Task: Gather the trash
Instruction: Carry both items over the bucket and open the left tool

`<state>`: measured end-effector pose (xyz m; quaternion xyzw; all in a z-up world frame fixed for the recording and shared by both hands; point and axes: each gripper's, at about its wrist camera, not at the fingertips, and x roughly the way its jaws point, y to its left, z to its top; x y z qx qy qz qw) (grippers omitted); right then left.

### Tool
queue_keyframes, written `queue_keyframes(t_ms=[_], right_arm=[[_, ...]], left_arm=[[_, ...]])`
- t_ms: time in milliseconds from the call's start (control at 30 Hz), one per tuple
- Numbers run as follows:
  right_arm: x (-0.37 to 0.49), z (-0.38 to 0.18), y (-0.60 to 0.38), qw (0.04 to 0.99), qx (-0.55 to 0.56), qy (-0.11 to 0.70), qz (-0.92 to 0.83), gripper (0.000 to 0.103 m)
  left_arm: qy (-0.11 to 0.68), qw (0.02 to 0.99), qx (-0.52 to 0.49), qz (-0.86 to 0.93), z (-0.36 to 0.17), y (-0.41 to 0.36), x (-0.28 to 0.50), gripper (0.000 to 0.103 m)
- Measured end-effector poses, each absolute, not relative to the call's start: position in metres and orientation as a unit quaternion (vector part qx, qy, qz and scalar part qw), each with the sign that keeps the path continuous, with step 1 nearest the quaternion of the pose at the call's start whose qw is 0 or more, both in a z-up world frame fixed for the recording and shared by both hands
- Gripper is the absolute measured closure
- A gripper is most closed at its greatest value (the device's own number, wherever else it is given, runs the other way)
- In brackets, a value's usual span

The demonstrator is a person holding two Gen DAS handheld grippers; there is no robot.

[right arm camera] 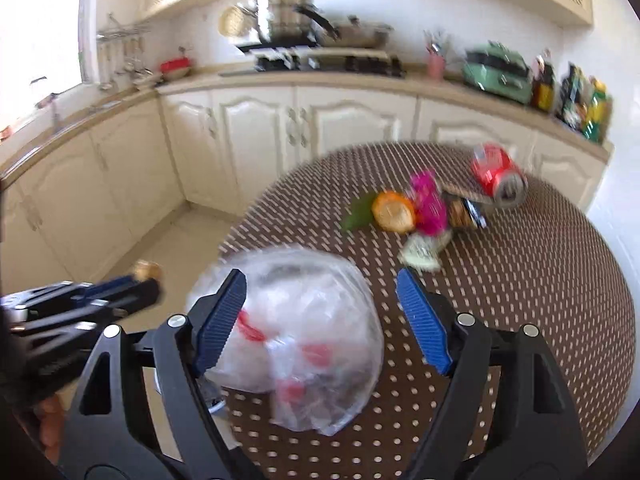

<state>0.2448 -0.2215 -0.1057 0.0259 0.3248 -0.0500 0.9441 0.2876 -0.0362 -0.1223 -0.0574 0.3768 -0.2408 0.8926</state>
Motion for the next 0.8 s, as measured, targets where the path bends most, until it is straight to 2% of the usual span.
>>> queue_keyframes(t_ms=[100, 133, 167, 200, 433, 667, 800], right_arm=[[0.251, -0.122, -0.232, 0.935, 0.052, 0.348, -0.044, 0.027], [0.251, -0.125, -0.236, 0.933, 0.068, 0.352, -0.031, 0.034], [0.252, -0.128, -0.238, 0.932, 0.083, 0.353, -0.017, 0.048], [0.252, -0.128, -0.237, 0.931, 0.091, 0.353, -0.001, 0.054], [0.244, -0.115, -0.209, 0.945, 0.057, 0.320, 0.029, 0.071], [0.257, -0.102, -0.148, 0.949, 0.020, 0.304, 0.085, 0.076], [0.275, -0.113, -0.105, 0.942, 0.003, 0.315, 0.120, 0.076]], left_arm=[[0.378, 0.893, -0.054, -0.239, -0.124, -0.036, 0.286, 0.082], [0.379, 0.893, -0.053, -0.238, -0.124, -0.037, 0.285, 0.082], [0.380, 0.893, -0.052, -0.236, -0.125, -0.036, 0.285, 0.082], [0.381, 0.893, -0.053, -0.234, -0.126, -0.035, 0.285, 0.082], [0.376, 0.897, -0.065, -0.223, -0.125, -0.018, 0.283, 0.082], [0.379, 0.905, -0.076, -0.177, -0.135, 0.031, 0.284, 0.082], [0.395, 0.904, -0.084, -0.141, -0.154, 0.063, 0.290, 0.082]])
